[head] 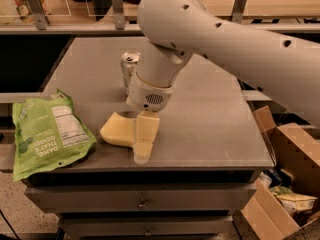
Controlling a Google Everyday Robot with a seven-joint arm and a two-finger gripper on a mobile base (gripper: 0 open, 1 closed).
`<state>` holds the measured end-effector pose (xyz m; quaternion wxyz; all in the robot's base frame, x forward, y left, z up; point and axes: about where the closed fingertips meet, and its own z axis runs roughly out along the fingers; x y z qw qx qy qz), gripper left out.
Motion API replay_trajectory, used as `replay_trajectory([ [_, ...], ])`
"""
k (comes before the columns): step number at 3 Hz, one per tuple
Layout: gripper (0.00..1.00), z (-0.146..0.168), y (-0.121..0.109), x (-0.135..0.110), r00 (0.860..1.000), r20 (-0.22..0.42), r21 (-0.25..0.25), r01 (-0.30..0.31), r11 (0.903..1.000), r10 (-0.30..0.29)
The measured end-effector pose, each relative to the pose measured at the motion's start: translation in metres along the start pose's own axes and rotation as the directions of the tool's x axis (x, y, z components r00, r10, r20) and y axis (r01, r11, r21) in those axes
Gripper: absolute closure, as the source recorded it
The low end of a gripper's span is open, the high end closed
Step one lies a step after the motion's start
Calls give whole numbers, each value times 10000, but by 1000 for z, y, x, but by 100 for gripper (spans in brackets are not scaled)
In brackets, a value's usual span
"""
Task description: Move sponge near green rice chip bag
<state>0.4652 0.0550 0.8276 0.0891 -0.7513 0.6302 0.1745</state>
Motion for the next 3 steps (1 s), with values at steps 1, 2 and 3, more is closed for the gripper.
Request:
replay_trajectory([
  [1, 0, -15, -5, 11, 9997, 136, 259, -193, 9995, 190],
  [2, 0, -33, -13, 29, 9983, 129, 737, -571, 9956, 563],
  [3, 0, -35, -14, 30, 9982, 134, 768, -592, 9953, 583],
])
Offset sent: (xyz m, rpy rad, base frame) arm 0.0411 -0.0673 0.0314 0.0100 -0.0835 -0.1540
